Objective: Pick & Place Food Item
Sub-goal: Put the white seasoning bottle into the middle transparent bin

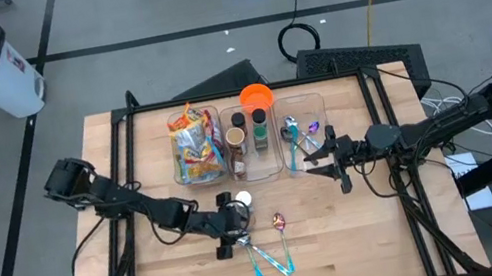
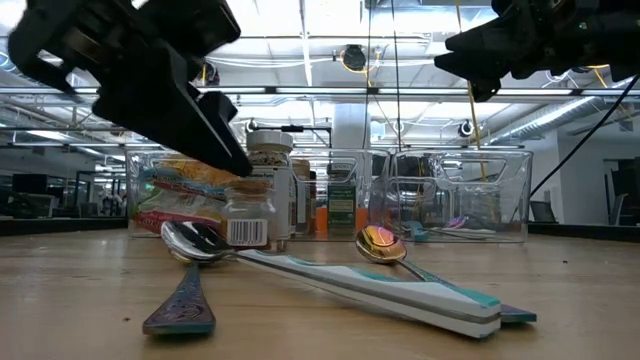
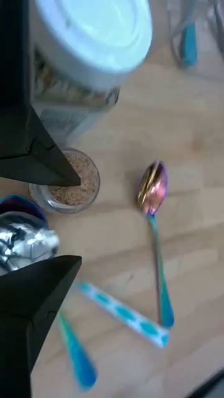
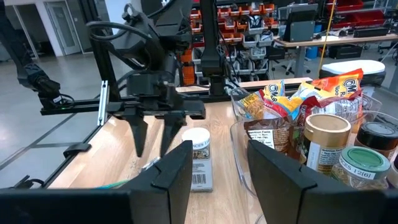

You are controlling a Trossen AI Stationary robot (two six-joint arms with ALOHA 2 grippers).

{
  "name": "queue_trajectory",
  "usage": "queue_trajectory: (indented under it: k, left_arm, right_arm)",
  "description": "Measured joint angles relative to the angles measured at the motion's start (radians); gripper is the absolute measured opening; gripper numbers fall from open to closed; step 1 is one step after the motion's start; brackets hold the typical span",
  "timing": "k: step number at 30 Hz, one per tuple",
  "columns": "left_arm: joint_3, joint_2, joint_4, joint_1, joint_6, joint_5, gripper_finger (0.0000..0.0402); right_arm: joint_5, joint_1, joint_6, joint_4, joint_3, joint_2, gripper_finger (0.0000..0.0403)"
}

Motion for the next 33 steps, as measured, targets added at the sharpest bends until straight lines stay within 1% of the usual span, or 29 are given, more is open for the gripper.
queue_trajectory:
  k: [2, 4, 6, 9, 11, 14, 16, 19, 22, 25, 27, 31, 33]
  left_arm:
    - [-0.001, -0.010, 0.002, -0.009, 0.005, -0.003, 0.0198]
    - [-0.001, -0.028, -0.024, -0.020, 0.002, -0.036, 0.0198]
    - [-0.001, -0.058, -0.082, -0.033, -0.012, -0.104, 0.0198]
    - [-0.002, -0.097, -0.191, -0.058, -0.074, -0.203, 0.0198]
    - [-0.002, -0.117, -0.227, -0.073, -0.122, -0.277, 0.0198]
    - [-0.001, -0.130, -0.289, -0.085, -0.177, -0.414, 0.0198]
    - [-0.001, -0.128, -0.321, -0.084, -0.225, -0.468, 0.0198]
    - [-0.001, -0.125, -0.345, -0.070, -0.253, -0.470, 0.0198]
    - [-0.001, -0.111, -0.358, -0.045, -0.309, -0.424, 0.0198]
    - [-0.001, -0.096, -0.353, -0.027, -0.396, -0.352, 0.0198]
    - [-0.001, -0.084, -0.358, -0.021, -0.450, -0.323, 0.0198]
    - [-0.001, -0.068, -0.357, 0.000, -0.529, -0.336, 0.0200]
    - [-0.001, -0.064, -0.357, 0.017, -0.561, -0.336, 0.0209]
  right_arm:
    - [0.000, 0.000, 0.000, -0.001, 0.000, 0.000, 0.0144]
    - [0.000, 0.000, 0.000, -0.003, 0.000, 0.000, 0.0144]
    - [0.000, 0.000, 0.000, -0.005, 0.000, 0.000, 0.0144]
    - [0.000, 0.000, 0.000, -0.010, 0.000, 0.000, 0.0144]
    - [0.000, 0.000, 0.000, -0.011, 0.000, 0.000, 0.0144]
    - [0.000, 0.000, 0.000, -0.011, 0.000, 0.000, 0.0144]
    - [0.000, 0.000, 0.000, -0.011, 0.000, 0.000, 0.0144]
    - [0.000, 0.000, 0.000, -0.010, 0.000, 0.000, 0.0144]
    - [0.000, 0.000, 0.000, -0.009, 0.000, 0.000, 0.0144]
    - [0.000, 0.000, 0.000, -0.009, 0.000, 0.000, 0.0144]
    - [0.000, 0.000, 0.000, -0.008, 0.000, 0.000, 0.0144]
    - [0.000, 0.000, 0.000, -0.006, 0.000, 0.000, 0.0144]
    - [0.000, 0.000, 0.000, -0.007, 0.000, 0.000, 0.0144]
